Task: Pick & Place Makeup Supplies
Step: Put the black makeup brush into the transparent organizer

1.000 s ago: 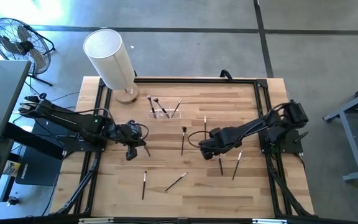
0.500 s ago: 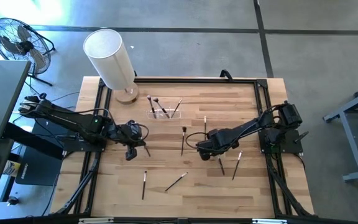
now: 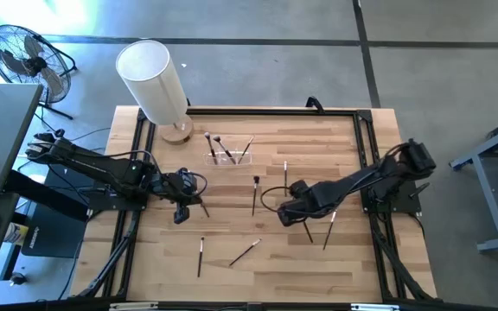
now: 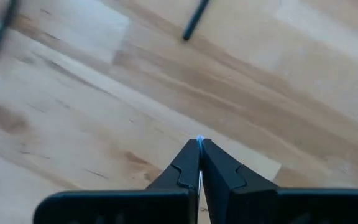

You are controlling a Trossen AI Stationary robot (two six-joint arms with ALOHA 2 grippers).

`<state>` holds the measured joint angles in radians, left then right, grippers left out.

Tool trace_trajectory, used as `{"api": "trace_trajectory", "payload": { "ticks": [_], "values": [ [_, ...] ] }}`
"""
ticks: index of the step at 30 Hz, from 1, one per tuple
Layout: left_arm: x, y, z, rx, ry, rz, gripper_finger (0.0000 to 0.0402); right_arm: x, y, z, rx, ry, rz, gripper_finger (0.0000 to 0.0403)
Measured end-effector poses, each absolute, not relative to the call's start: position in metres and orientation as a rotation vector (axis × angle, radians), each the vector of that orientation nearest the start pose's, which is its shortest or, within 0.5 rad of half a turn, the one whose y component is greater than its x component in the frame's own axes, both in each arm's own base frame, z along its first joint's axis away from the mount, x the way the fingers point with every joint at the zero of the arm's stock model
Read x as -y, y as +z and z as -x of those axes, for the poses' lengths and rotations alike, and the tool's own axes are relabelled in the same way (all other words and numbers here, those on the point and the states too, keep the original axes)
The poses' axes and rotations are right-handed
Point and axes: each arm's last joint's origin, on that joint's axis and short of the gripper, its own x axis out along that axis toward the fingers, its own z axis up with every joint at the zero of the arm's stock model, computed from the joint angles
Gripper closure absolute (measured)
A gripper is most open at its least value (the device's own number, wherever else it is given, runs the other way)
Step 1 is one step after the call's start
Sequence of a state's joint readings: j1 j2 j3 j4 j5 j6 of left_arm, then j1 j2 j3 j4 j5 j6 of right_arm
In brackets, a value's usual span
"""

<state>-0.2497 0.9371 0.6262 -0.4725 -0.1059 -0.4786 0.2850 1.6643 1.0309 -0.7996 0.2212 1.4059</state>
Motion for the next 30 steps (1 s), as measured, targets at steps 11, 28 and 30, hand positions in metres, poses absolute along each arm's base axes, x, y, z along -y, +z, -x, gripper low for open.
{"api": "trace_trajectory", "payload": {
  "ticks": [11,28,30],
  "values": [
    [0.042,0.23,-0.179,-0.78,0.085,0.359,0.0401,-0.023,0.191,-0.204,-0.803,-0.801,-0.938,0.0402],
    [0.036,0.232,-0.18,-0.683,0.314,0.357,0.0401,0.116,0.226,-0.263,0.122,-0.319,-0.597,0.0403],
    [0.034,0.232,-0.18,-0.666,0.351,0.352,0.0401,0.131,0.231,-0.284,0.142,-0.286,-0.538,0.0403]
  ]
}}
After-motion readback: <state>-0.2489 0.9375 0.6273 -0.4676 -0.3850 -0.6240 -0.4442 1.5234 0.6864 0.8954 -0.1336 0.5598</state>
